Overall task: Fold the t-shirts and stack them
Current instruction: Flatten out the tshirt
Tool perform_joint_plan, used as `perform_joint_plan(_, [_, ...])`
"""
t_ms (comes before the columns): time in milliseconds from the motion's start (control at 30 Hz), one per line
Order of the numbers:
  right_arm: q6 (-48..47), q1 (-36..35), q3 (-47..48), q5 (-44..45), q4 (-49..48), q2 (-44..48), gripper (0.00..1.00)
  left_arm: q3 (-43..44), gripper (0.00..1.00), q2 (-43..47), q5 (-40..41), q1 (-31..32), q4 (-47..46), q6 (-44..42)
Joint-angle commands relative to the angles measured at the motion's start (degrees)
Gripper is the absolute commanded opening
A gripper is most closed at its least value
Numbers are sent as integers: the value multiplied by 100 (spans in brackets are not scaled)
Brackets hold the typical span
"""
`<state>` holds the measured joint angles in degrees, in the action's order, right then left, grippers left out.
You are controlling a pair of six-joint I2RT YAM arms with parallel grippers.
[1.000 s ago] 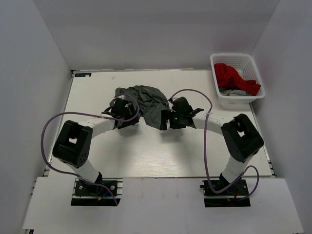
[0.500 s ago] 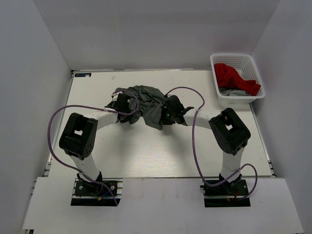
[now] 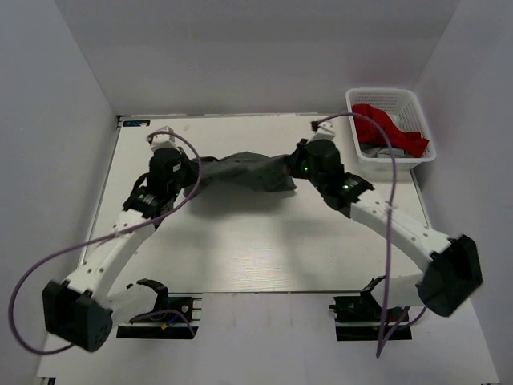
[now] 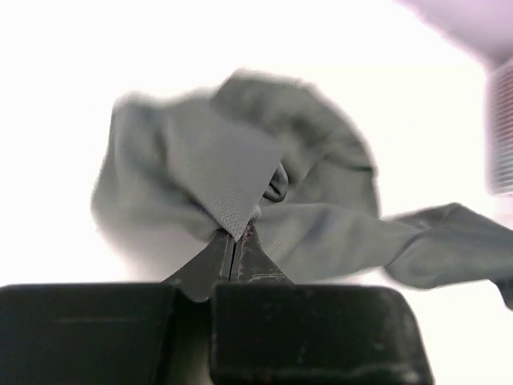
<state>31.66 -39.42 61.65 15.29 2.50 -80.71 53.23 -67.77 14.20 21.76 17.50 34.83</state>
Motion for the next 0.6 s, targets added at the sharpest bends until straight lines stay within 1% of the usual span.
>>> perform_joint_plan(0, [-169, 101, -179, 1300, 461, 913, 0, 73, 0, 877, 162, 21, 139, -274])
perform_joint_plan(33, [-247, 101, -197, 1501, 488, 1064, 0, 73, 0, 1071, 162, 21, 218, -275])
perform_joint_plan(67, [-344, 110, -197, 1582, 549, 1344, 0, 152, 0, 1447, 162, 21, 219, -353])
perform_joint_plan(133, [-485, 101, -92, 1810, 611, 1741, 0, 284, 0, 1800, 162, 21, 219, -415])
perform_joint_plan(167, [-581, 127, -39, 1924, 707, 2134, 0, 423, 0, 1950, 162, 21, 289, -416])
perform_joint_plan(233, [-705, 119, 84, 1908, 725, 2365, 0, 556, 0, 2389, 162, 21, 290, -416])
perform_joint_plan(267, [-870, 119, 110, 1873, 691, 2732, 0, 626, 0, 2522, 75, 21, 194, -416])
perform_joint_plan(333, [-994, 110, 233, 1575, 664, 2963, 0, 723, 0, 2837, -363, 21, -113, -556])
perform_joint_plan(367, [-1030, 110, 260, 1365, 655, 3173, 0, 915, 0, 2891, -591, 21, -115, -678])
perform_joint_plan(400, [-1187, 101, 399, 1250, 690, 3349, 0, 1039, 0, 2892, -1072, 21, -115, -679])
perform_joint_plan(433, [-1241, 118, 505, 805, 751, 3499, 0, 1171, 0, 2944, -1320, 21, -115, -758])
perform_joint_plan(467, [-1250, 93, 558, 670, 778, 3570, 0, 1398, 0, 2945, -1584, 21, -115, -819])
perform_joint_plan(500, [-1285, 110, 628, 573, 795, 3762, 0, 1505, 0, 2945, -2022, 21, -167, -820])
perform_joint_plan(533, [-1285, 101, 673, 267, 813, 3834, 0, 1610, 0, 3006, -2209, -40, -168, -820])
perform_joint_plan(567, [-1294, 110, 786, 194, 813, 3913, 0, 1794, 0, 3067, -2446, -40, -168, -820])
